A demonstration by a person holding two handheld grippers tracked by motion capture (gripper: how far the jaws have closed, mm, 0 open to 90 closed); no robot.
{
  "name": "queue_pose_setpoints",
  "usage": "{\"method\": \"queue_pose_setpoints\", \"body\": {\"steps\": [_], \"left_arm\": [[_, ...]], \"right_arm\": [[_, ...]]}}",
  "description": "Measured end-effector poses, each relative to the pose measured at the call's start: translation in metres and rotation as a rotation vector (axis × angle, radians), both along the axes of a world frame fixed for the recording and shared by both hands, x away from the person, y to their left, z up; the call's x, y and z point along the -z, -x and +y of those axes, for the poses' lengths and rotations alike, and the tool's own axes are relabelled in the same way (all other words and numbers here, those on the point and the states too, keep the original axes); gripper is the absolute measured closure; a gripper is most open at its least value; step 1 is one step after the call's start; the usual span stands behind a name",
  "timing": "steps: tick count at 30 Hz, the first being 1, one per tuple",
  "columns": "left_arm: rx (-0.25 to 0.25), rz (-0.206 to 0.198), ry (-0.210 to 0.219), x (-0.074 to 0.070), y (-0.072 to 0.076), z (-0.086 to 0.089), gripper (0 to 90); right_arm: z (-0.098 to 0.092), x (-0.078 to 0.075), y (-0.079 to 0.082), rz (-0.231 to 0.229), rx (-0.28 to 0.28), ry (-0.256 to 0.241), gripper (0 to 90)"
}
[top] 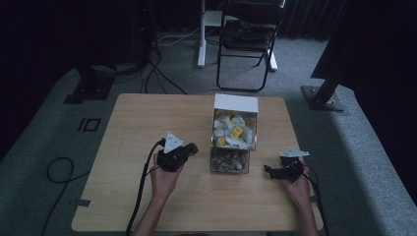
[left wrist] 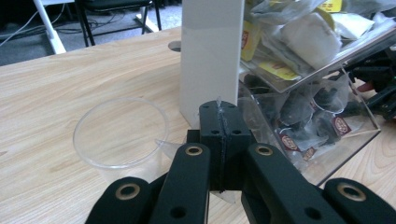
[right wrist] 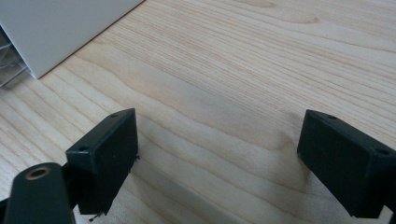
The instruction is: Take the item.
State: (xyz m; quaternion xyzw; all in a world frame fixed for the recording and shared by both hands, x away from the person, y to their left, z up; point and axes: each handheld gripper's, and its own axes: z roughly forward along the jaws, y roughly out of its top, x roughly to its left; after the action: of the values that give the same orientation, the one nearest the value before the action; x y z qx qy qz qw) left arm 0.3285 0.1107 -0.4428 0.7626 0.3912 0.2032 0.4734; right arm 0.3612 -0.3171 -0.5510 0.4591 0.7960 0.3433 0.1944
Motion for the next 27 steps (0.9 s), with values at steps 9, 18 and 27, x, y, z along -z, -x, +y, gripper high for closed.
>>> {"method": "queue_pose_setpoints", "body": {"steps": [9,18,27], "left_arm": [[-0.016,0.001,-0.006,0.0,-0.006,0.005,90.0],[-0.029,0.0,-0.008,-0.001,-0.012,0.009,90.0],[-0.046,0.002,-0.004,0.0,-0.017,0.013,90.0]], "right_arm": [[0.0,0.0,0.0,0.0,0.0,0.0,12.2],[0.0,0.0,0.0,0.0,0.0,0.0,12.2],[0.0,0.0,0.0,0.0,0.0,0.0,12.2]]}}
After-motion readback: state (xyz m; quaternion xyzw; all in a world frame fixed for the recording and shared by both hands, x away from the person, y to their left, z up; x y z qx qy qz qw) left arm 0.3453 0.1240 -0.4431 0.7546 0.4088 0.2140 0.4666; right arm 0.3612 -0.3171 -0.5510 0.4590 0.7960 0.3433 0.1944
